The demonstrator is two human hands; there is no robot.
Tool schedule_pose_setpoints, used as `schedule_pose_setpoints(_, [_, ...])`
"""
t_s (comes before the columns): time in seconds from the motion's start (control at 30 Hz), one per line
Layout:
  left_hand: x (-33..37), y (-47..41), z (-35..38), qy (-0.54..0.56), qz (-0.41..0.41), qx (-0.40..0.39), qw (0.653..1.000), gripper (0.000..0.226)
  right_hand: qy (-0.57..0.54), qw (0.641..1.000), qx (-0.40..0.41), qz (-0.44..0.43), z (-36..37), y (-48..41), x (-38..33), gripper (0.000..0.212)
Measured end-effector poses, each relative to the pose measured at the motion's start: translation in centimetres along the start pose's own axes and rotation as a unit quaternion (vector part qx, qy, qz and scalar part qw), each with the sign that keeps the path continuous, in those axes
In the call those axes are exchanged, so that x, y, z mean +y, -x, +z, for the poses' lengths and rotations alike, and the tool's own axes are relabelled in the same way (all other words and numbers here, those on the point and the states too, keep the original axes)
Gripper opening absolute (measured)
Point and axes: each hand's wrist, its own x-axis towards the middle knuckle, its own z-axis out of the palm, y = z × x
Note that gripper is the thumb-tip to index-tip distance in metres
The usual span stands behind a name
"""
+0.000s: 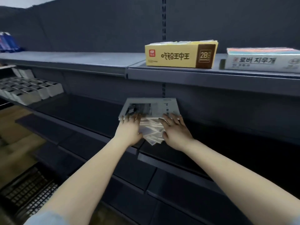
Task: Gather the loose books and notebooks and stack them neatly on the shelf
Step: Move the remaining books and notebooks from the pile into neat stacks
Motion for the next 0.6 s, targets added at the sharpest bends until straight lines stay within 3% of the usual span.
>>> schedule_pose_setpoints(0.2, [-4.5, 1.0, 1.5, 0.039, -0.009, -0.018, 0.999, 0.072, 0.004, 1.000, -0.005, -0.018, 0.6, -4.9, -3.5, 0.063])
schedule_pose_setpoints(0.33, [-5.5, 1.1, 2.5, 0.075, 0.008, -0.019, 0.997, 0.069, 0.001, 0.998, -0.054, 0.027, 1.8, -6.8, -5.0, 0.069])
schedule_pose_setpoints(0.5, [-5.8, 0.4, 3.7, 0.098, 0.008, 0.018, 0.995, 0.070, 0.024, 0.998, -0.002, 0.065, 2.2, -8.7, -6.1, 0.074])
schedule_pose_setpoints(0.6, [-5.4, 0.1, 3.8, 0.105, -0.003, 0.064, 0.992, 0.072, 0.058, 0.994, -0.013, 0.087, 2.0, -9.4, -6.6, 0.065])
